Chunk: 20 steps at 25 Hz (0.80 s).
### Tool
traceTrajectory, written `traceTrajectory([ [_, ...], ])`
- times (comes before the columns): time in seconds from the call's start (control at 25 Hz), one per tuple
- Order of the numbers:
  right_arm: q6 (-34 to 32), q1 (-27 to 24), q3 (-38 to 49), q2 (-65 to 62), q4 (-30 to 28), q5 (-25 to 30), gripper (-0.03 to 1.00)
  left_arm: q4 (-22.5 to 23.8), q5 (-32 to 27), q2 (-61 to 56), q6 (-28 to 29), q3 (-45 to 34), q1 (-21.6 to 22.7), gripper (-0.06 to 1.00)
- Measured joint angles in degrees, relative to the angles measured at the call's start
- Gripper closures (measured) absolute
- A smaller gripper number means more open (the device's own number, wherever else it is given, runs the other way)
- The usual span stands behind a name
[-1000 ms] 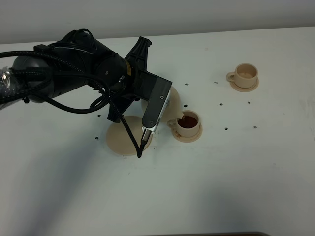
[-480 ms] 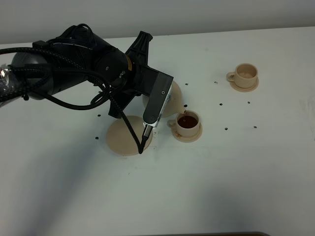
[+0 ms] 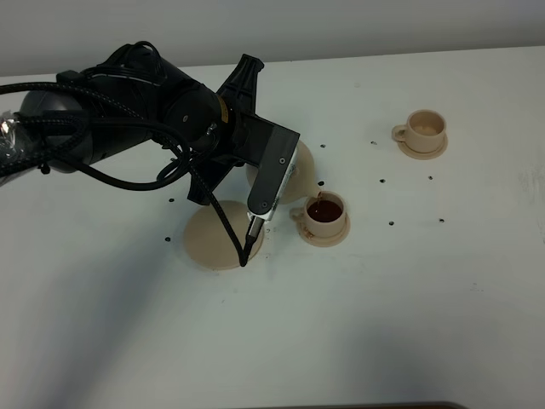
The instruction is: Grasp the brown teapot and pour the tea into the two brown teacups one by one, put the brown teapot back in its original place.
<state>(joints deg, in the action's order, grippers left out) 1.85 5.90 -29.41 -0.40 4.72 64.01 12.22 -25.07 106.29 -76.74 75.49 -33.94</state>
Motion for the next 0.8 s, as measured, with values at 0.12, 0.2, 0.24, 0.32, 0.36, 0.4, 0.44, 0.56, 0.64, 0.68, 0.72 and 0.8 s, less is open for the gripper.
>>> traceTrajectory([
  [0.12,0.00,0.00,0.00,0.00,0.00,0.00,0.55,0.00,-0.04,0.00,0.00,0.00,0.00,0.82],
  [0.2,0.00,0.00,0.00,0.00,0.00,0.00,0.55,0.00,-0.04,0.00,0.00,0.00,0.00,0.82],
  [0.24,0.00,0.00,0.00,0.00,0.00,0.00,0.55,0.00,-0.04,0.00,0.00,0.00,0.00,0.82],
  [0.32,0.00,0.00,0.00,0.00,0.00,0.00,0.55,0.00,-0.04,0.00,0.00,0.00,0.00,0.82],
  [0.36,0.00,0.00,0.00,0.00,0.00,0.00,0.55,0.00,-0.04,0.00,0.00,0.00,0.00,0.82],
  [0.4,0.00,0.00,0.00,0.00,0.00,0.00,0.55,0.00,-0.04,0.00,0.00,0.00,0.00,0.82],
  [0.44,0.00,0.00,0.00,0.00,0.00,0.00,0.55,0.02,-0.04,0.00,0.00,0.00,0.00,0.82],
  [0.56,0.00,0.00,0.00,0.00,0.00,0.00,0.55,0.02,-0.04,0.00,-0.04,0.00,0.00,0.82],
  [0.64,0.00,0.00,0.00,0.00,0.00,0.00,0.55,0.02,-0.06,0.00,-0.04,0.00,0.00,0.82],
  [0.68,0.00,0.00,0.00,0.00,0.00,0.00,0.55,0.02,-0.06,0.00,-0.04,0.00,0.00,0.82],
  [0.72,0.00,0.00,0.00,0.00,0.00,0.00,0.55,0.02,-0.06,0.00,-0.04,0.00,0.00,0.82],
  [0.8,0.00,0.00,0.00,0.00,0.00,0.00,0.55,0.02,-0.06,0.00,-0.04,0.00,0.00,0.82],
])
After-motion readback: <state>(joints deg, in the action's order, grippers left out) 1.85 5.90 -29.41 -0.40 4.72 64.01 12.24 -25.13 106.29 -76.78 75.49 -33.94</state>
